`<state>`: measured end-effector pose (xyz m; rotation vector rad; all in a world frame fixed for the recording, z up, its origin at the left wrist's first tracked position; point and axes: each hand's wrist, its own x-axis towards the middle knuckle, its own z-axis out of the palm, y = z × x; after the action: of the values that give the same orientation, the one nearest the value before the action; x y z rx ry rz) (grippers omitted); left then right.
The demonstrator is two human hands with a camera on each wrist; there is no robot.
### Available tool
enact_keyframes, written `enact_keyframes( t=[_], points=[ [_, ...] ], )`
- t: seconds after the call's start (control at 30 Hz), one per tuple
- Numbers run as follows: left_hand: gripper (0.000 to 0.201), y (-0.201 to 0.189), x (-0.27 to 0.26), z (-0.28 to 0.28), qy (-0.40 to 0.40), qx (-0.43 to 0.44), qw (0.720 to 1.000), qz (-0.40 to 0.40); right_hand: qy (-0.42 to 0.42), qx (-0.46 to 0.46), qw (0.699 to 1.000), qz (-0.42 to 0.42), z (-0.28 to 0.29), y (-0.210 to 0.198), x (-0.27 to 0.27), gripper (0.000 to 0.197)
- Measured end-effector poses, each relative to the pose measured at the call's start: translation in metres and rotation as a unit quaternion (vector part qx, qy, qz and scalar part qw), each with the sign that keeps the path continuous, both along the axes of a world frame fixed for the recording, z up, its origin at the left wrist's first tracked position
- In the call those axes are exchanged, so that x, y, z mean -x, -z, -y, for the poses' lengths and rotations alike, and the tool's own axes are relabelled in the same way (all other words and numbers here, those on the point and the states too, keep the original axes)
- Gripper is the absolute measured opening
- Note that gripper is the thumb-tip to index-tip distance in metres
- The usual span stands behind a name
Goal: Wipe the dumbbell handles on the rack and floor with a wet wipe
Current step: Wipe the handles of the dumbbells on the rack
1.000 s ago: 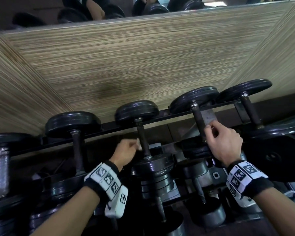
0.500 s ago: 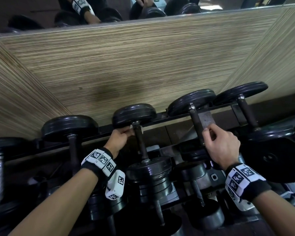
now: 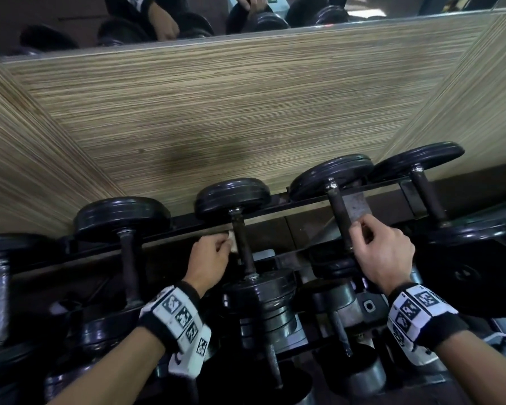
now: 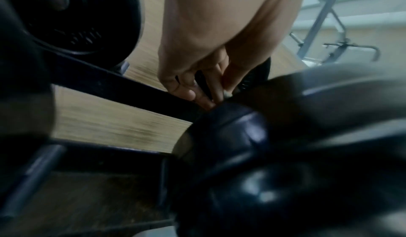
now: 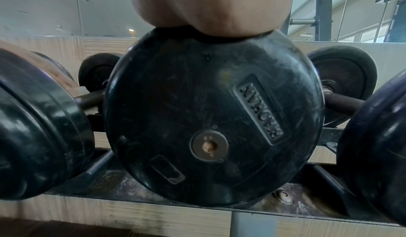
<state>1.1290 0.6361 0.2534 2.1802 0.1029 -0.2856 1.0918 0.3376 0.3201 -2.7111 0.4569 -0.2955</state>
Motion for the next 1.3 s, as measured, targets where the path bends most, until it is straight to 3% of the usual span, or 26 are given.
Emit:
enact_keyframes(
  t=[0.07,0.2,0.3,0.4,0.57,0.7,0.87,1.03,1.2,1.3],
  points=[
    [0.037,-0.004,0.011,0.000,0.012,0.002,1.000,0.005,0.000,-0.001,1.000,0.003,0.000,0.000,0.000,0.023],
    [0.028,0.002,0.003,0.012,-0.029,0.040,0.998,-0.025,-0.004,-0.001,1.000,0.010,0.001,0.002,0.000,0.023],
    [0.037,0.002,0.012,0.009,-0.030,0.024,0.999,-0.024,-0.008,0.001,1.000,0.021,0.001,0.004,-0.001,0.023],
    [0.025,-0.002,0.027,0.003,-0.008,0.016,1.000,-0.023,-0.006,0.001,1.000,0.030,0.001,0.006,-0.001,0.025],
    [0.023,0.007,0.019,0.009,-0.014,0.039,0.995,-0.085,-0.011,-0.003,0.999,0.041,0.002,0.008,0.000,0.026],
    [0.022,0.000,0.033,0.001,-0.016,0.026,0.996,-0.084,-0.008,-0.010,0.999,0.038,0.003,0.010,-0.001,0.021],
    [0.026,0.006,0.027,0.001,0.033,0.069,0.985,-0.156,-0.009,-0.005,0.999,0.046,0.004,0.013,-0.001,0.024],
    [0.022,0.002,0.035,-0.004,0.019,0.055,0.988,-0.141,-0.011,-0.002,0.999,0.042,0.004,0.014,-0.002,0.022],
    [0.023,0.009,0.026,-0.002,0.042,0.077,0.979,-0.182,-0.011,-0.002,0.999,0.035,0.005,0.013,-0.002,0.022],
    [0.028,0.008,0.029,-0.007,0.009,0.100,0.979,-0.175,-0.016,-0.003,0.999,0.045,0.006,0.014,-0.001,0.026]
  ],
)
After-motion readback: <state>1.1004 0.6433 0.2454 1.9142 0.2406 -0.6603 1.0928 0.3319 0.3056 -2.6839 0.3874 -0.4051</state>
